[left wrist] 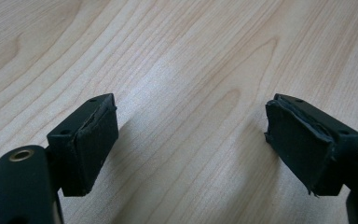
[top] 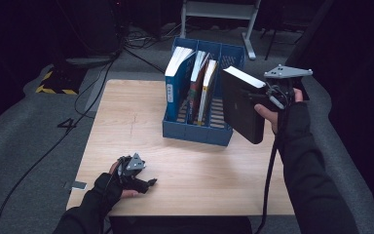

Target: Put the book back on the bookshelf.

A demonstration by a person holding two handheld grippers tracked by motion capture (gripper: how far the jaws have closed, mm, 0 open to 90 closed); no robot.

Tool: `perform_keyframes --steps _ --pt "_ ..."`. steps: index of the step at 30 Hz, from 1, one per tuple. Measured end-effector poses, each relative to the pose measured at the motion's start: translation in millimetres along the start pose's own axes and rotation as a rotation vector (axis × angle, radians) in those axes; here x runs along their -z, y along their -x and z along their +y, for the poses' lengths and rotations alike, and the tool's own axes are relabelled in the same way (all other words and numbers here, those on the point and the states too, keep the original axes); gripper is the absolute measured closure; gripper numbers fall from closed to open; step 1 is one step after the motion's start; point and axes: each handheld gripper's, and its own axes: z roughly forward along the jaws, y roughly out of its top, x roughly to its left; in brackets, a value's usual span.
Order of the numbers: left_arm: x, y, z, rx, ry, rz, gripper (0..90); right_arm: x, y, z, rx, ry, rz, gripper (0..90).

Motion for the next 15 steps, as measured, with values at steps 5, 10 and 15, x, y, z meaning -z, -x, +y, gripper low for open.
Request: perform_keyframes --steps 5,10,15 --pt "0.0 0.0 0.1 0.000 -0.001 0.000 17.0 -11.3 -0.3 5.8 -0.031 0.011 -0.018 53.2" --pt "0.0 0.0 0.1 -0.001 -0.001 0.000 17.1 -21.6 -0.5 10.6 -0.059 0.010 -0.039 53.1" --pt "0.1 -0.1 0.1 -0.005 -0.002 0.001 17.1 -34.8 1.5 10.3 -0.100 0.023 -0.079 53.1"
